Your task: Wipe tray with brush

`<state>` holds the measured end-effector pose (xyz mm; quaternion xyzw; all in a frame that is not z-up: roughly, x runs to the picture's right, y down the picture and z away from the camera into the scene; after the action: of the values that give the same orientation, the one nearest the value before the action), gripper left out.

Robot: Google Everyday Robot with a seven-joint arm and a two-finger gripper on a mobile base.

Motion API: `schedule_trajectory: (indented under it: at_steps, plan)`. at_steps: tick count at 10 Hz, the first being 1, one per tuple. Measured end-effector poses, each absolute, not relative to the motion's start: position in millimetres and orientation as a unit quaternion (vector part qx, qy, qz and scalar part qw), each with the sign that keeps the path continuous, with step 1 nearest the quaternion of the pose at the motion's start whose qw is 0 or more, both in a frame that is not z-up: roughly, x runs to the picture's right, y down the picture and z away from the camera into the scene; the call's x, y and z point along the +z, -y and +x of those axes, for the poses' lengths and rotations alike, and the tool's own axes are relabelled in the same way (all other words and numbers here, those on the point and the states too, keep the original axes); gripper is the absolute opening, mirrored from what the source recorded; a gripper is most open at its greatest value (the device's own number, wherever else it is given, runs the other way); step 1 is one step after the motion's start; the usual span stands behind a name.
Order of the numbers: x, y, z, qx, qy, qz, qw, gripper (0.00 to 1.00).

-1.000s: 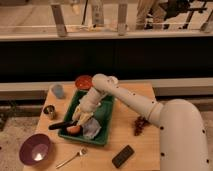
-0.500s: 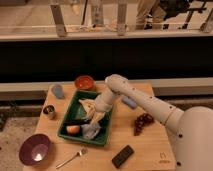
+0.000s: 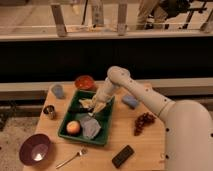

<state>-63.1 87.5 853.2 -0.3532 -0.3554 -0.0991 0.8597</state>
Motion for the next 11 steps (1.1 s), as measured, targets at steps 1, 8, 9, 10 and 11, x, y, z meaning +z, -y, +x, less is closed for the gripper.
schedule_trajectory:
  at_steps: [1,8,9,10,11]
  plan:
    - [864,-80,-68,-0.099,0.352,-0.350,0.862,0.00]
    - [865,-82,-180,-0.161,0.388,-0.358,0.834,0.00]
    - [863,-87,-189,-0.169,0.394,-0.365,0.826,0.00]
    - [860,-91,-192,-0.173,0.399,-0.368,0.822,0.00]
    - [854,-99,-193,-0.177,0.404,-0.375,0.815,0.00]
